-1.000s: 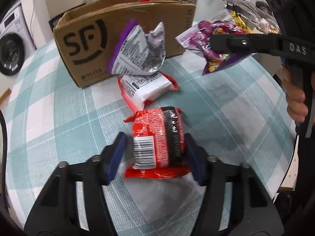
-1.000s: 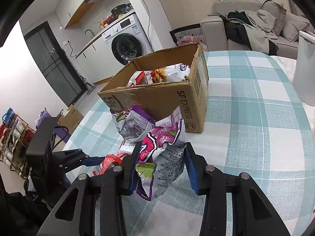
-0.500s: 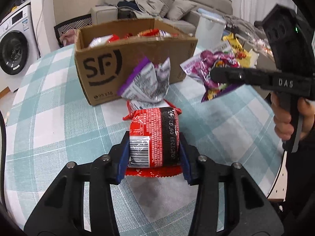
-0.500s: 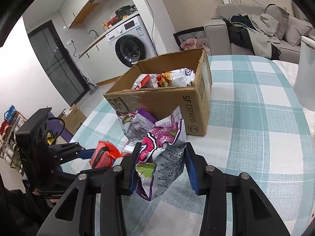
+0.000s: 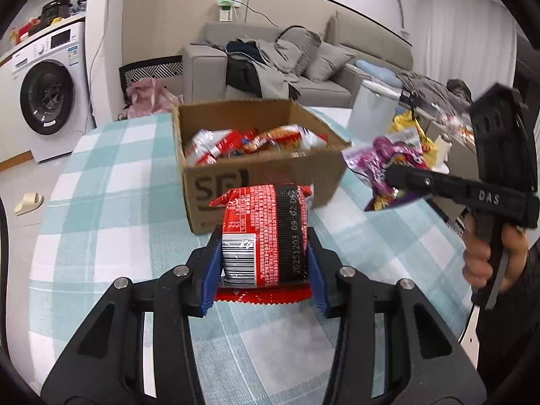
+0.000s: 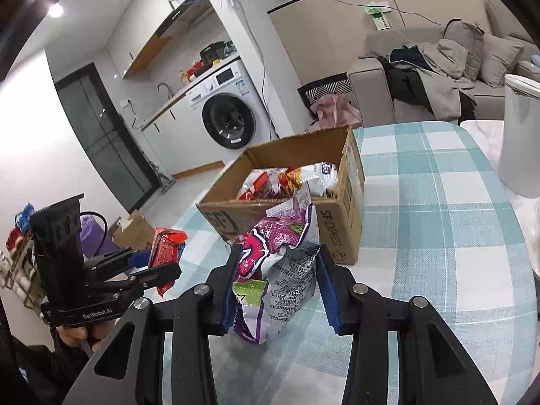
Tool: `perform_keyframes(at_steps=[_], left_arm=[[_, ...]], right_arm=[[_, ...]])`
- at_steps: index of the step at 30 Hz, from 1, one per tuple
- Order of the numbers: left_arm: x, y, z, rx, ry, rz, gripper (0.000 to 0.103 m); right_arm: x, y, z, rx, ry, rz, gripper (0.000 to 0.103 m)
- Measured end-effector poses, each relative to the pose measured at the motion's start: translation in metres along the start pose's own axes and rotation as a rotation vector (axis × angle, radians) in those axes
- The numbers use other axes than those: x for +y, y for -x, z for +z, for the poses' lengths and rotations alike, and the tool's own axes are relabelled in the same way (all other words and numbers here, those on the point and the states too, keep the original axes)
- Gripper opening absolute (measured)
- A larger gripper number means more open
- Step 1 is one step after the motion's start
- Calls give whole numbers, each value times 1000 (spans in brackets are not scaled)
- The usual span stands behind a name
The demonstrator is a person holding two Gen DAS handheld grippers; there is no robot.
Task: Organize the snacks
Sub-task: 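Lift both held packs over the box and lower them inside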
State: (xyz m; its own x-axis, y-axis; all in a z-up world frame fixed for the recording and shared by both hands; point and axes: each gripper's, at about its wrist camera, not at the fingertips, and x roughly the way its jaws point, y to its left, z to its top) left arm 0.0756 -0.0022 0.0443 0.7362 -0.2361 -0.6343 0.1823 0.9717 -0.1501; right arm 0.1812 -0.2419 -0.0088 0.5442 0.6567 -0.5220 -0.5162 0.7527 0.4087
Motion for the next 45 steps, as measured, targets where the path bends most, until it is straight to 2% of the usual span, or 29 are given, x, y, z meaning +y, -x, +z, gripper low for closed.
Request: perform_keyframes(at_steps=[16, 24, 34, 45], left_arm=[[11, 12, 63, -94, 31, 57, 42], [19, 4, 89, -115, 30, 60, 42], [23, -25, 112, -118, 12, 68, 42], [32, -75, 124, -89, 23, 59, 42]], right_arm=[[28, 19, 42, -116, -7, -44, 42], [32, 3, 58, -100, 4, -40, 42], [28, -16, 70, -105, -17, -39, 42], [17, -49, 85, -96, -55, -56, 42]])
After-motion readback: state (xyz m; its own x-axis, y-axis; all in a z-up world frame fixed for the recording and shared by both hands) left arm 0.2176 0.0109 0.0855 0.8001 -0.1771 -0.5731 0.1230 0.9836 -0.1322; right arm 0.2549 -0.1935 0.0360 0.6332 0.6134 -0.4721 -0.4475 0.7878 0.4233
